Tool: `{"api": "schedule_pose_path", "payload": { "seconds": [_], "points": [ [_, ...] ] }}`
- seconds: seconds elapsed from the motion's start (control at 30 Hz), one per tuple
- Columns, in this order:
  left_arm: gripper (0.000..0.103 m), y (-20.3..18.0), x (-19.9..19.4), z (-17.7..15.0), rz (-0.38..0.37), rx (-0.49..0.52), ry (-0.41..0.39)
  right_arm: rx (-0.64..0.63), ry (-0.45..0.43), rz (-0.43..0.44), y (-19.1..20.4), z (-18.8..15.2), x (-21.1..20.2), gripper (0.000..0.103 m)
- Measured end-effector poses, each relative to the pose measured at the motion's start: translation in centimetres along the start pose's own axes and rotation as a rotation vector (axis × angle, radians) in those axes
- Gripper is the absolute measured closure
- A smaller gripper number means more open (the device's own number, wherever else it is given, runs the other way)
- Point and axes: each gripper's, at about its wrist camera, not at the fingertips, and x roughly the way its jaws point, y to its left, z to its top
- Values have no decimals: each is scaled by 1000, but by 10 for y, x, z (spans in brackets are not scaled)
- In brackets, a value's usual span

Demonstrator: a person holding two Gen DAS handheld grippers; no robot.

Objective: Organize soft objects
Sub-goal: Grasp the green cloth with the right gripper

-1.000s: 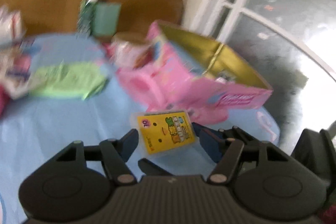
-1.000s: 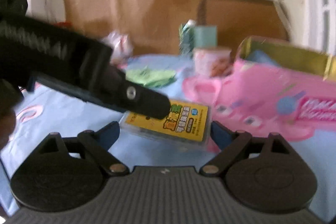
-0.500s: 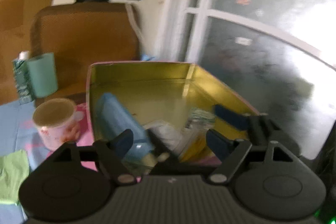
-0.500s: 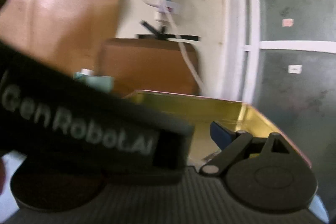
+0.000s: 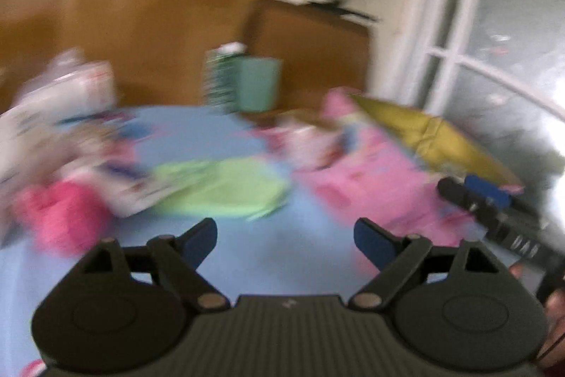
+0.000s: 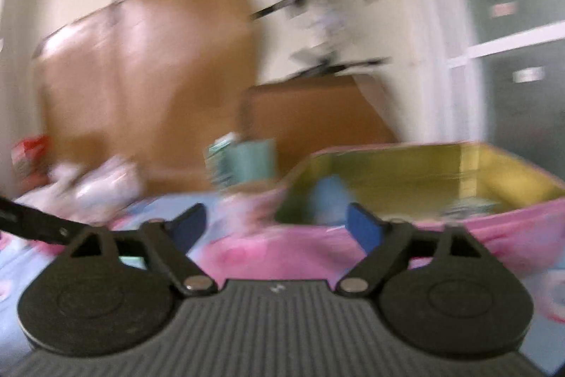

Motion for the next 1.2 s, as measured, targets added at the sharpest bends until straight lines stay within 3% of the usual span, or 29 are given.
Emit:
{"api": "schedule_pose_path", "payload": {
  "seconds": [0.1, 0.23, 0.27, 0.3, 0.37, 0.43, 0.47, 0.5, 0.53, 0.57, 0.7, 0.83, 0.9, 0.93, 1.0, 1.03, 1.13, 1.2],
  "points": [
    [16, 36, -12, -16, 85, -50, 11, -36, 113, 150, 30, 0, 28, 47],
    [16, 63, -12, -32, 178, -70, 1, -120, 255, 253, 65, 0, 83, 50],
    [13, 65, -13, -33, 151, -80, -10, -142, 286, 273, 72, -1, 97, 48],
    [13, 66, -12, -33, 143, -83, -14, -168, 320, 280, 79, -2, 112, 40],
    [13, 66, -14, -35, 137, -66, -20, -179, 375, 210, 87, -2, 140, 22],
    [13, 66, -17, -38, 128, -70, -27, -154, 452, 193, 86, -3, 160, 22],
    [13, 68, -18, -38, 122, -79, -30, -150, 457, 189, 86, -3, 164, 39],
    [13, 69, -19, -38, 120, -83, -31, -156, 442, 181, 86, -3, 162, 75],
    [13, 67, -19, -39, 121, -83, -31, -150, 437, 206, 87, -3, 157, 90],
    [13, 64, -19, -40, 123, -81, -30, -127, 441, 225, 87, -4, 149, 95],
    [11, 66, -17, -39, 113, -86, -30, -158, 397, 210, 93, -17, 86, 95],
    [12, 72, -19, -37, 90, -117, -31, -76, 378, 202, 74, -29, 13, 95],
    [15, 69, -18, -32, 67, -136, -8, -51, 384, 181, 64, -37, -11, 87],
    [22, 67, -18, -28, 9, -161, 6, -47, 379, 174, 61, -41, -17, 84],
    [28, 56, -16, -19, -129, -206, 40, -49, 361, 184, 61, -45, -24, 53],
    [30, 48, -13, -17, -170, -211, 60, -51, 346, 195, 62, -45, -25, 48],
    [34, 20, 0, -11, -255, -196, 138, -76, 324, 248, 69, -43, -23, 43],
    [35, 5, 20, -10, -249, -180, 229, -128, 344, 242, 78, -47, -15, 43]
  ]
}}
